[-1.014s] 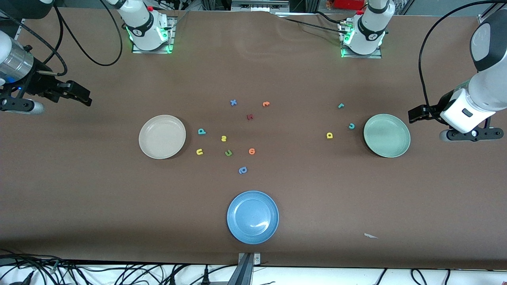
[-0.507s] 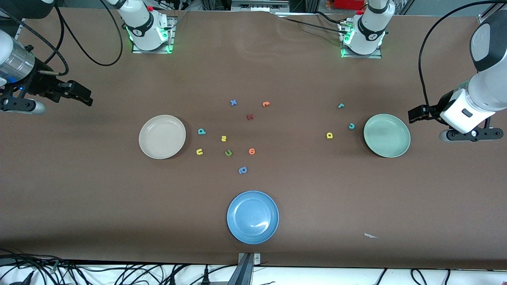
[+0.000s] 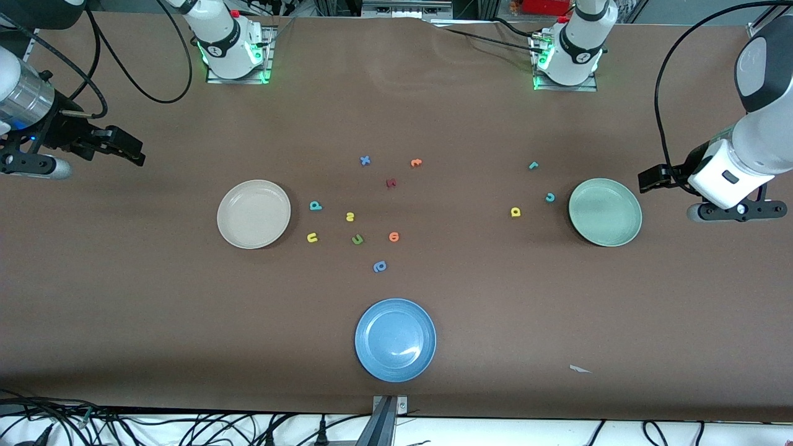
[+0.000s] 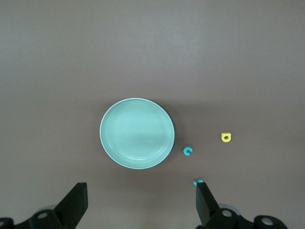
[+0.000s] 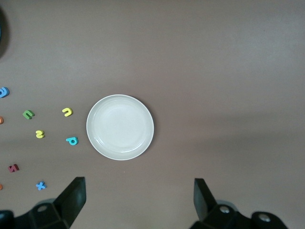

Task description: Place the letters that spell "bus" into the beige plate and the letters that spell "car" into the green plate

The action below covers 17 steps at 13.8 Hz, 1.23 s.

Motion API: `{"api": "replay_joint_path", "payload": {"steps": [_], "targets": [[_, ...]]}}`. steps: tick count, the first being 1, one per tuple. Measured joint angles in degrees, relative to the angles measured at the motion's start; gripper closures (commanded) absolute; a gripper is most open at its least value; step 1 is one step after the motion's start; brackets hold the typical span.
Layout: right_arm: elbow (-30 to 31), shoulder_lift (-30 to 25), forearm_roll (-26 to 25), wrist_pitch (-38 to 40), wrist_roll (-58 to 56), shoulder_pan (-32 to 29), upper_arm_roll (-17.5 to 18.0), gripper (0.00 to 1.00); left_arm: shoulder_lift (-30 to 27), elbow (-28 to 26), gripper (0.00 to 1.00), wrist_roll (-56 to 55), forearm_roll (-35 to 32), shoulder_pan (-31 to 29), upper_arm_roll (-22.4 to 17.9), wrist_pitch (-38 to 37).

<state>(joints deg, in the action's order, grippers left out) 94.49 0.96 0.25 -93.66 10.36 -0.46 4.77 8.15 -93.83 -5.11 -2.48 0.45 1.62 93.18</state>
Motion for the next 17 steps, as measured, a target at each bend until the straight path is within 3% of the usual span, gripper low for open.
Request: {"api": "replay_joint_path", "payload": {"steps": [5,12,17], "targets": [[0.18,0.76,-0.01,0.05,-0.01,1.72,0.08,0.0,0.24,-0.75,0.0,-0.2,0.32,0.12,1.54,-1.96],[0.66,8.7,-0.08,-3.57,0.1,6.79,0.2,0.0,0.85,-7.08,0.0,-6.02,2.79,0.4,5.46,-1.6],[1.1,17.61,-0.08,-14.55,6.37,11.09,0.21,0.0,1.07,-15.73,0.0,-13.61,2.8,0.4,6.27,9.37]]}}
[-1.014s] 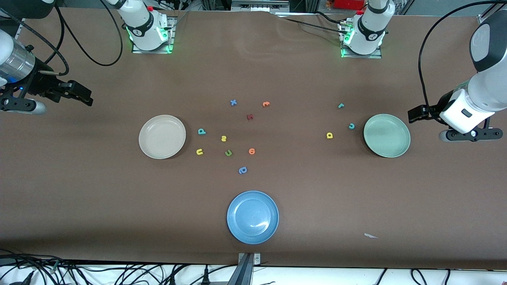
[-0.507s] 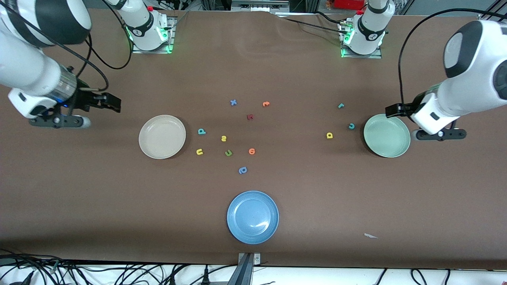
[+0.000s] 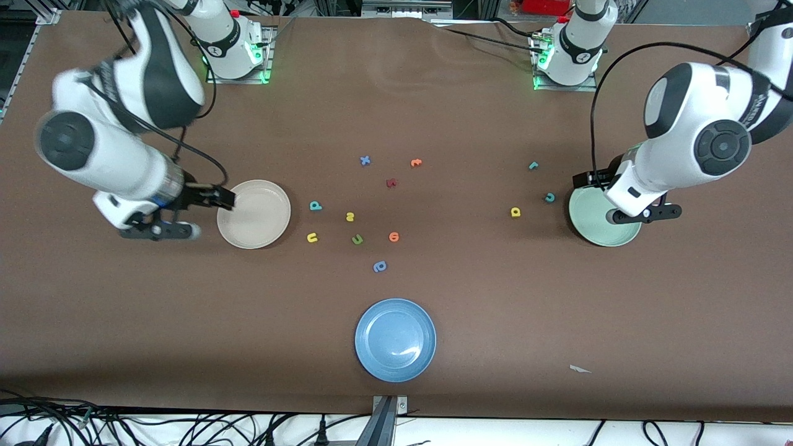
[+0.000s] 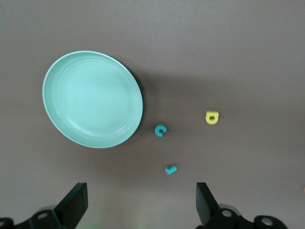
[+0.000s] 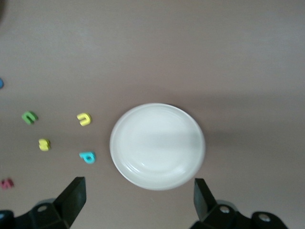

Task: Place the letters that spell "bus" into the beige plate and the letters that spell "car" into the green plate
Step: 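Move the right gripper toward the letters while the left gripper follows, then grasp the yellow u with the right gripper while the left grasps yellow a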

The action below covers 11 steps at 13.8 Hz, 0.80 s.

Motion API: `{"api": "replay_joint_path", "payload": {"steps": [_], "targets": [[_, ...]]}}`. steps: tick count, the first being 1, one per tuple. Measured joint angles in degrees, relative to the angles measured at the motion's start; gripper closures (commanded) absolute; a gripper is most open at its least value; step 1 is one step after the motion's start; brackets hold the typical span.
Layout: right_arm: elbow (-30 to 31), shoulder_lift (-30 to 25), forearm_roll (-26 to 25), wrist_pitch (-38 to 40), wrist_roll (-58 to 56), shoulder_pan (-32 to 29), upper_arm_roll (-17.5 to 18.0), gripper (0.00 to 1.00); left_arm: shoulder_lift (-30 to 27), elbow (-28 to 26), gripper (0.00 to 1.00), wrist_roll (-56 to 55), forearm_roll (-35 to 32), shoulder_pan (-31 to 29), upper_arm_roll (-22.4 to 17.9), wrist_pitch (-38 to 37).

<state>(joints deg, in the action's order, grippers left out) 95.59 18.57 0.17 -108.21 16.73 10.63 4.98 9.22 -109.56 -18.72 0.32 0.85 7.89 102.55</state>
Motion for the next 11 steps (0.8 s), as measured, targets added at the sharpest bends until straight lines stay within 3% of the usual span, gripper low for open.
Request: {"api": "replay_joint_path", "payload": {"steps": [3,7,11], "targets": [[0.06,7.15,-2.69,-8.31,6.35,4.83,0.02,0.01,1.38,-4.0,0.0,-7.25,0.03,-0.02,0.61,7.45],[0.02,12.21,-4.08,-14.31,9.09,8.02,0.0,0.21,8.02,-4.77,0.0,-16.77,0.04,0.04,4.59,17.45],[0.01,15.31,-4.14,-17.85,30.07,9.79,-0.03,0.21,14.44,-4.78,0.04,-21.22,0.03,0.36,7.17,24.6]]}}
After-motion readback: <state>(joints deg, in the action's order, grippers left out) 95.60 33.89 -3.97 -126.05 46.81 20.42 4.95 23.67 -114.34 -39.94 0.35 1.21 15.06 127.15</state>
